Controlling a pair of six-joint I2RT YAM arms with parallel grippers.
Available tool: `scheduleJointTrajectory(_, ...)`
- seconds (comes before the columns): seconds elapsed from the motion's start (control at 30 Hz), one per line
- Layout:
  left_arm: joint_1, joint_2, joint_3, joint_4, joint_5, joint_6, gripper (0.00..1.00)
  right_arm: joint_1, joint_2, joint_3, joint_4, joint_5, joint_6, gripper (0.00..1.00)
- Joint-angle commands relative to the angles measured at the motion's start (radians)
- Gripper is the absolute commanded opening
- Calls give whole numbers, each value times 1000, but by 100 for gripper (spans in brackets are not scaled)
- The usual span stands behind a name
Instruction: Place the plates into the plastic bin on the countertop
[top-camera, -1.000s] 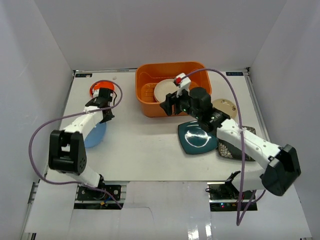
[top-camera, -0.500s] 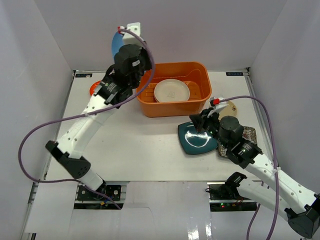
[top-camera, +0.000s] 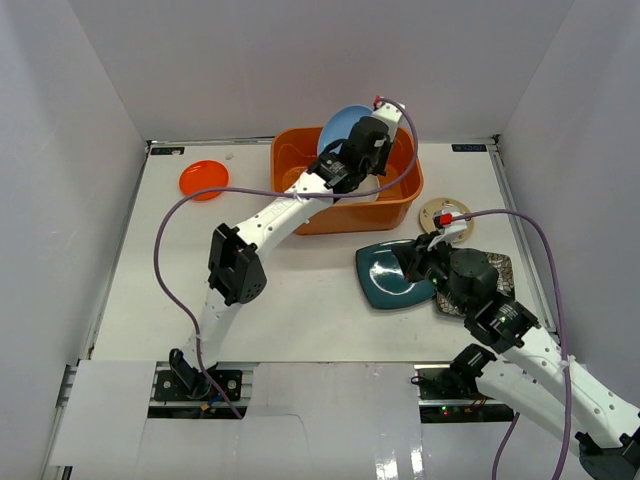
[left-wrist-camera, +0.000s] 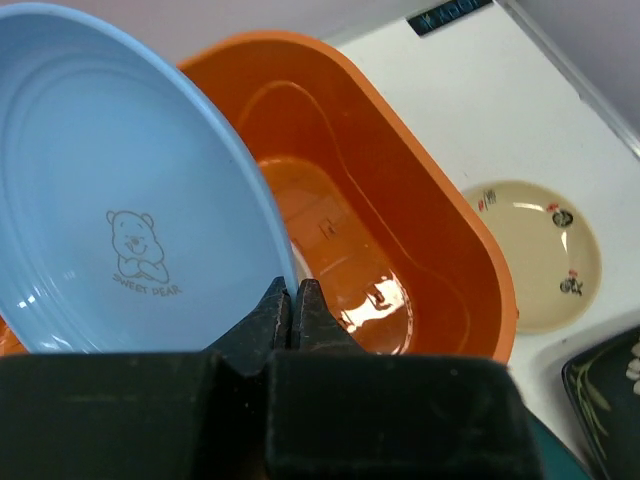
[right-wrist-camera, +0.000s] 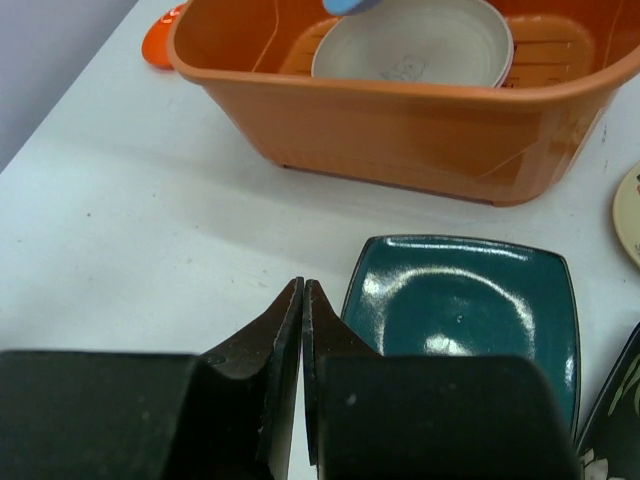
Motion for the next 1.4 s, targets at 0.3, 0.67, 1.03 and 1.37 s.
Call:
scheduleJointTrajectory(0.3, -14, 74, 42, -27, 22, 96, 6, -4, -52, -33, -22, -12, 38, 8)
scheduleJointTrajectory(0.67, -14, 142, 36, -25, -54, 196, 40, -4, -58, -27, -53, 34, 23, 8)
scheduleJointTrajectory(1.03, -14, -34, 136, 8, -75, 111, 81, -2, -41, -30, -36, 49, 20, 9)
scheduleJointTrajectory(1.37, -26, -723, -731, -21, 63, -350, 68, -5, -58, -36, -52, 104, 9, 9)
